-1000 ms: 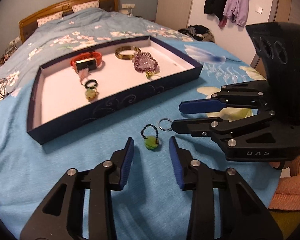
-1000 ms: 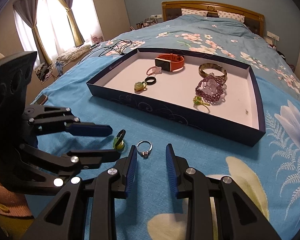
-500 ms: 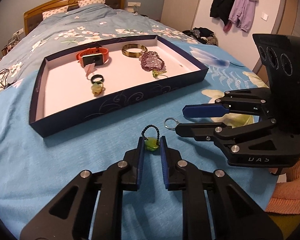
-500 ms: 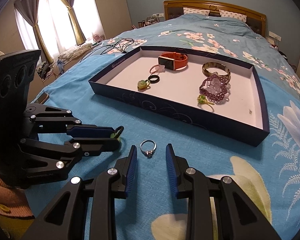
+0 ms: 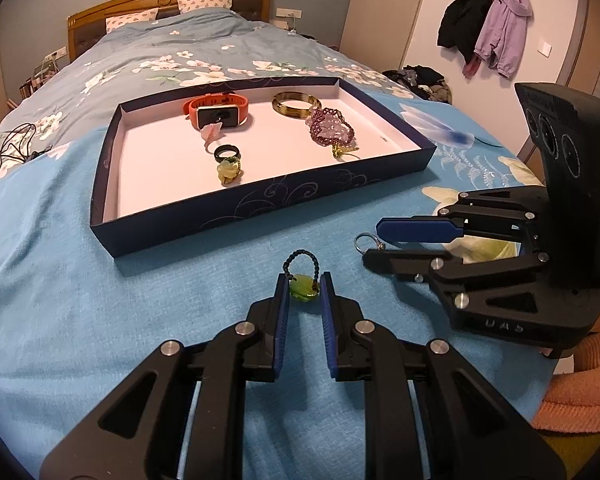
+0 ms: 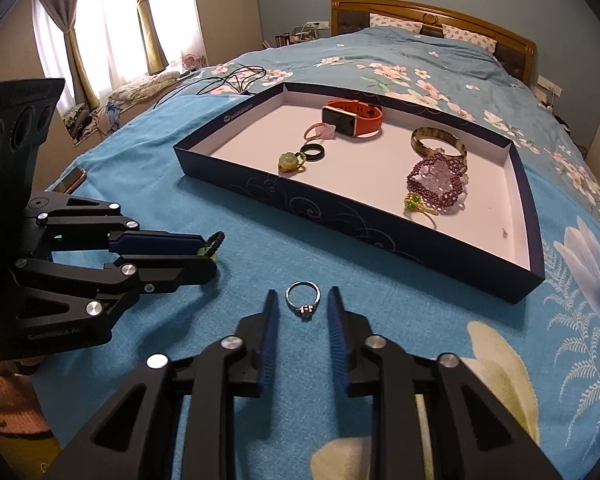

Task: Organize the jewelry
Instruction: 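Grasp the green pendant on black beaded cord with the left tool while the right tool grasps the silver ring, then carry the black-cord pendant in the left tool while the right tool carries the silver ring toward the tray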

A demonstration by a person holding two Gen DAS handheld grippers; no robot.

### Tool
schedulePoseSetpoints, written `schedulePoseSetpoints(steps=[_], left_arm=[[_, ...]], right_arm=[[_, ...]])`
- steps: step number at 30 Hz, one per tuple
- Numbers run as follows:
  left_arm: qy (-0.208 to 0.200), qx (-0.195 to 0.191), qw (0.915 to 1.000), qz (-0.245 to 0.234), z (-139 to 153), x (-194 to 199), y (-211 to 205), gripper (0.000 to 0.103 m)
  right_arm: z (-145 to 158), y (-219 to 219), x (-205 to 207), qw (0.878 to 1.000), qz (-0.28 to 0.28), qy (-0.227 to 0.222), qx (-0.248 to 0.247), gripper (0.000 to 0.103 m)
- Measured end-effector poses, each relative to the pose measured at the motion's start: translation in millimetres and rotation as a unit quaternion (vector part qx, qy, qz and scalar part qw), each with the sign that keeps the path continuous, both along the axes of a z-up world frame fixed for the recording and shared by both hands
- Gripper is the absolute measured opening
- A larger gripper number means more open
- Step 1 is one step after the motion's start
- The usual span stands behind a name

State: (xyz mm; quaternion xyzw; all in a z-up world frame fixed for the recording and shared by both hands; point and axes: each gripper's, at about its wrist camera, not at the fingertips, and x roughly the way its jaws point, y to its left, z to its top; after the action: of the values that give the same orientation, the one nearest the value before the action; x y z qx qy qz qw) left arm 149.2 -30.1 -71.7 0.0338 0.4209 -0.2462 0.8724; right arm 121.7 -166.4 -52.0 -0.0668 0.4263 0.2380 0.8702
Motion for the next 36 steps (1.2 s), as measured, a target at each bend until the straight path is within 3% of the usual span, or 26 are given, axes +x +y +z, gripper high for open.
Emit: schedulePoseSetpoints(steps=[7,14,36], left_arm=[[-0.002,-0.005,1.0,0.003,1,-2,3,0.016],[-0.003,-0.007,0.9999,0.007,1,-2,5,0.016],[-0.026,-0.012,0.9994,0.018,15,-6,8,0.016]], right_arm=[[1,-4,1,1.0,-0.003,0.0,0.003,0.006],[1,-7,0,1.0,-0.007,-0.001,0.009,0.003],[28,-45,-10,0.994,-0.047,-0.037,0.088,0.003]])
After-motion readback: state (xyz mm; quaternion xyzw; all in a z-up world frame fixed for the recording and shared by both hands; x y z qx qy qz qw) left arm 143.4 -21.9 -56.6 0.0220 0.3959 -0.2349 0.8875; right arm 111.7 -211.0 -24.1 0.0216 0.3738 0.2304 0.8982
